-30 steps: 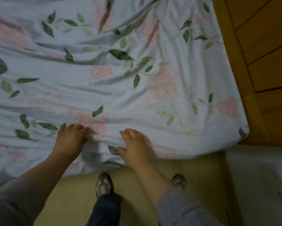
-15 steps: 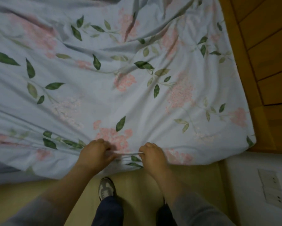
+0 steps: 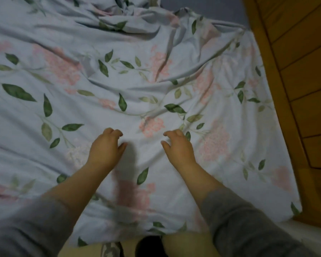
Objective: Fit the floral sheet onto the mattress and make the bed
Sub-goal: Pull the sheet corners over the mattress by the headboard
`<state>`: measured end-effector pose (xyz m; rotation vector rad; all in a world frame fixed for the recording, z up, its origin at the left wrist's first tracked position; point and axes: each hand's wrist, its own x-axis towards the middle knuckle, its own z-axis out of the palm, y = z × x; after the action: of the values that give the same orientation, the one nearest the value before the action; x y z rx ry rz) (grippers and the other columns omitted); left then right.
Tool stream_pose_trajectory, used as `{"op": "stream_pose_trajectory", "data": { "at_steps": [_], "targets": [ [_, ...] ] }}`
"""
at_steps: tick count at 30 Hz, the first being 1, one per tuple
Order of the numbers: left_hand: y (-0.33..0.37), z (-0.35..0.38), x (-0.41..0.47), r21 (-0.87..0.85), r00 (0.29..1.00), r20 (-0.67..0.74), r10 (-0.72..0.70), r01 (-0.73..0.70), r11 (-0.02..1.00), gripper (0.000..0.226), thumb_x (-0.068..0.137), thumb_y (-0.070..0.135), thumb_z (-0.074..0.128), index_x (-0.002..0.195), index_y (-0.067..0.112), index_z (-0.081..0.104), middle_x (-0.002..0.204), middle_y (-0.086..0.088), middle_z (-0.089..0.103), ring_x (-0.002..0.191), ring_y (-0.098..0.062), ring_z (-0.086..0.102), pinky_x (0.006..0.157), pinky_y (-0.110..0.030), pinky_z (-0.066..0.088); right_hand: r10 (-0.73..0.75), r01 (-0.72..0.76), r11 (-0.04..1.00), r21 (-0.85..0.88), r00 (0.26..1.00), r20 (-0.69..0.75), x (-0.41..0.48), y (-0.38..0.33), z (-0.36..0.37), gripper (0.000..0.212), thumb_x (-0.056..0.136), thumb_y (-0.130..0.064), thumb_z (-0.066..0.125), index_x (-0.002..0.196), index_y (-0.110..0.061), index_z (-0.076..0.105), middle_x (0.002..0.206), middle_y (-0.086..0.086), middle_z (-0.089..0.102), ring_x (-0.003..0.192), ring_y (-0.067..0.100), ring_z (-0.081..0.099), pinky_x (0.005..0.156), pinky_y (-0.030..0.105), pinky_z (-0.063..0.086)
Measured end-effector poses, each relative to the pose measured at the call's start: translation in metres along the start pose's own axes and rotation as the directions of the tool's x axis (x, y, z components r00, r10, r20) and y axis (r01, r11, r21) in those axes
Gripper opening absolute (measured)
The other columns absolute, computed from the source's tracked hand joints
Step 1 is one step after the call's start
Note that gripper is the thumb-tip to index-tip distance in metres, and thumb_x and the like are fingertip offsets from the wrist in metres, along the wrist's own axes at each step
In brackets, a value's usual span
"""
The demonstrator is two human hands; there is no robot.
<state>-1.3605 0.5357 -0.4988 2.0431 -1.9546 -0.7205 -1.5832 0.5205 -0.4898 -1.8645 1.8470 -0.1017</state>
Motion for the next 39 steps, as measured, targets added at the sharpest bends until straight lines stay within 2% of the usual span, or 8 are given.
{"op": "stream_pose_trajectory", "data": {
  "at_steps": [7, 13, 16, 19, 23, 28, 33, 39],
  "targets": [
    [0.008, -0.011, 0.098, 0.015, 0.992, -0.113, -0.056, 0.059, 0.998, 0.040, 0.087, 0.023, 0.063, 0.119, 0.003, 0.053, 0.123, -0.017, 0.046, 0.090, -0.042, 0.058, 0.069, -0.044, 0.046, -0.112, 0.109, 0.993, -0.055, 0.992, -0.055, 0.126, -0.028, -0.030, 0.037, 0.097, -0.014, 0.044, 0.134, -0.012, 0.047, 0.135, 0.011, 0.042, 0.111, 0.033, 0.053, 0.090, 0.041, 0.046],
    [0.008, -0.002, 0.176, 0.061, 0.995, -0.092, 0.037, -0.031, 0.998, 0.052, 0.088, 0.034, 0.061, 0.131, 0.009, 0.046, 0.130, -0.014, 0.044, 0.096, -0.040, 0.058, 0.074, -0.045, 0.049, -0.006, 0.006, 0.945, -0.328, 1.000, 0.001, 0.212, -0.027, -0.029, 0.074, 0.084, 0.004, 0.049, 0.148, -0.020, 0.020, 0.153, 0.010, 0.017, 0.124, 0.035, 0.044, 0.085, 0.041, 0.047],
    [0.005, 0.004, 0.202, 0.105, 0.999, 0.012, 0.051, -0.052, 0.993, 0.057, 0.087, 0.035, 0.060, 0.137, 0.015, 0.040, 0.133, -0.011, 0.041, 0.098, -0.038, 0.057, 0.076, -0.044, 0.051, 0.006, -0.021, 0.923, -0.384, 0.999, -0.040, 0.232, -0.016, -0.026, 0.054, 0.084, 0.005, 0.046, 0.135, -0.012, 0.042, 0.136, 0.016, 0.039, 0.106, 0.036, 0.054, 0.075, 0.038, 0.047],
    [0.003, 0.008, 0.221, 0.154, 0.996, 0.064, 0.056, -0.066, 0.986, 0.035, 0.089, 0.034, 0.057, 0.115, 0.012, 0.055, 0.111, -0.011, 0.048, 0.086, -0.036, 0.057, 0.069, -0.041, 0.050, -0.011, -0.022, 0.937, -0.349, 0.996, -0.091, 0.246, -0.011, -0.025, 0.028, 0.085, 0.003, 0.045, 0.106, -0.008, 0.061, 0.109, 0.014, 0.054, 0.088, 0.034, 0.059, 0.069, 0.035, 0.047],
    [0.005, 0.002, 0.240, 0.121, 0.997, 0.052, 0.057, -0.063, 0.991, 0.024, 0.090, 0.030, 0.054, 0.084, 0.007, 0.059, 0.086, -0.010, 0.053, 0.078, -0.032, 0.056, 0.062, -0.034, 0.040, -0.039, -0.018, 0.962, -0.273, 0.979, -0.202, 0.262, -0.011, -0.028, 0.019, 0.092, -0.010, 0.047, 0.101, -0.011, 0.063, 0.102, 0.010, 0.059, 0.087, 0.031, 0.060, 0.065, 0.033, 0.040],
    [0.012, -0.016, 0.250, -0.061, 0.981, -0.180, -0.077, 0.067, 0.996, 0.016, 0.086, 0.023, 0.055, 0.080, 0.008, 0.055, 0.079, -0.008, 0.054, 0.069, -0.029, 0.049, 0.061, -0.033, 0.035, -0.108, 0.045, 0.973, -0.226, 0.955, -0.278, 0.271, -0.024, -0.029, 0.020, 0.095, -0.022, 0.046, 0.107, -0.015, 0.060, 0.108, 0.007, 0.057, 0.089, 0.032, 0.060, 0.066, 0.036, 0.040],
    [0.012, -0.015, 0.262, -0.016, 0.978, -0.203, -0.039, 0.036, 0.999, 0.017, 0.083, 0.025, 0.054, 0.076, 0.009, 0.054, 0.074, -0.009, 0.056, 0.064, -0.030, 0.050, 0.057, -0.032, 0.038, -0.109, 0.060, 0.981, -0.183, 0.957, -0.270, 0.281, -0.013, -0.026, 0.022, 0.095, -0.024, 0.047, 0.107, -0.016, 0.063, 0.107, 0.006, 0.057, 0.090, 0.030, 0.060, 0.065, 0.033, 0.037],
    [0.012, -0.007, 0.265, 0.048, 0.974, -0.224, -0.018, 0.029, 0.998, 0.025, 0.078, 0.027, 0.052, 0.062, 0.010, 0.045, 0.057, -0.004, 0.045, 0.050, -0.023, 0.040, 0.048, -0.024, 0.022, -0.203, 0.165, 0.974, -0.153, 0.936, -0.288, 0.287, -0.008, -0.023, 0.021, 0.093, -0.026, 0.049, 0.098, -0.014, 0.066, 0.100, 0.004, 0.059, 0.082, 0.026, 0.060, 0.062, 0.033, 0.042]
  ]
}}
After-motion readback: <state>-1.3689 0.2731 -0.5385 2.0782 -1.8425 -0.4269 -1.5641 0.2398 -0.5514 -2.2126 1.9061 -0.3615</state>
